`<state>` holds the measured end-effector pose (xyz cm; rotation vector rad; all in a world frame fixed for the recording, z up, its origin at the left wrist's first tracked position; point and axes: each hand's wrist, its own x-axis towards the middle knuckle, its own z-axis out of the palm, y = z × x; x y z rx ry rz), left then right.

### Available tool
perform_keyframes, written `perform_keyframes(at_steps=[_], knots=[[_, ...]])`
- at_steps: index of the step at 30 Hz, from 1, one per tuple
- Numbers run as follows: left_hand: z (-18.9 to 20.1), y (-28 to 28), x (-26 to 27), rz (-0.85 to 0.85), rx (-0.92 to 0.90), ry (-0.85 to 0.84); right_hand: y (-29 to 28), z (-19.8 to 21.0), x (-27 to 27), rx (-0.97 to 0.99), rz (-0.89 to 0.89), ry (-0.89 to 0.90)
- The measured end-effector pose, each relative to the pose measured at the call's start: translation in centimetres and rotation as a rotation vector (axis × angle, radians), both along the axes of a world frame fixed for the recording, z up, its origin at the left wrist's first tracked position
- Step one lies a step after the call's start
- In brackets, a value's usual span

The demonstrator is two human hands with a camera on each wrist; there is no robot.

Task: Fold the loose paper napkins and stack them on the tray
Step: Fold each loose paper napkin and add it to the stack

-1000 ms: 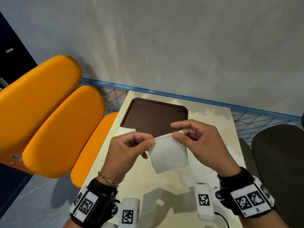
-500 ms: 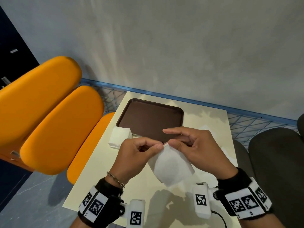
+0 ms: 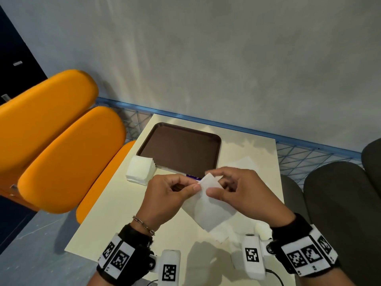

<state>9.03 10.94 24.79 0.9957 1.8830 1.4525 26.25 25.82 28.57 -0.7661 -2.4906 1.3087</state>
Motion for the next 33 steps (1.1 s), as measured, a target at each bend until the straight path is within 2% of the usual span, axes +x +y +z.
perform_keyframes(at_steps=[5, 11, 18, 22, 26, 29, 31, 33], knots=[[-0.2, -0.1, 0.3, 0.032, -0.028, -0.005, 1.4, -1.5, 1.0, -0.079, -0.034, -0.028], [-1.3, -0.5, -0.8, 0.082, -0.092, -0.029, 1.9, -3.3, -0.4, -0.226, -0.027, -0.070], [-3.6, -1.5, -5.5, 0.159, -0.153, -0.170, 2.1, -5.6, -4.6, -0.364, -0.038, -0.088], [-5.3, -2.1, -9.3, 0.186, -0.191, -0.182, 2.3, -7.3, -8.3, -0.409, -0.015, -0.139], [-6.8, -2.7, -13.6, 0.014, -0.305, -0.127, 1.7, -8.5, -13.0, -0.447, 0.090, -0.262], [-7.6, -2.4, -16.7, -0.112, -0.337, -0.109, 0.7, -10.3, -17.2, -0.496, 0.089, -0.241], [-8.6, -2.0, -18.8, -0.012, -0.279, -0.208, 0.4, -12.0, -19.8, -0.518, 0.060, -0.211], [-9.9, -2.1, -20.6, 0.122, -0.235, -0.411, 0.2, -13.5, -22.1, -0.600, -0.049, -0.170]])
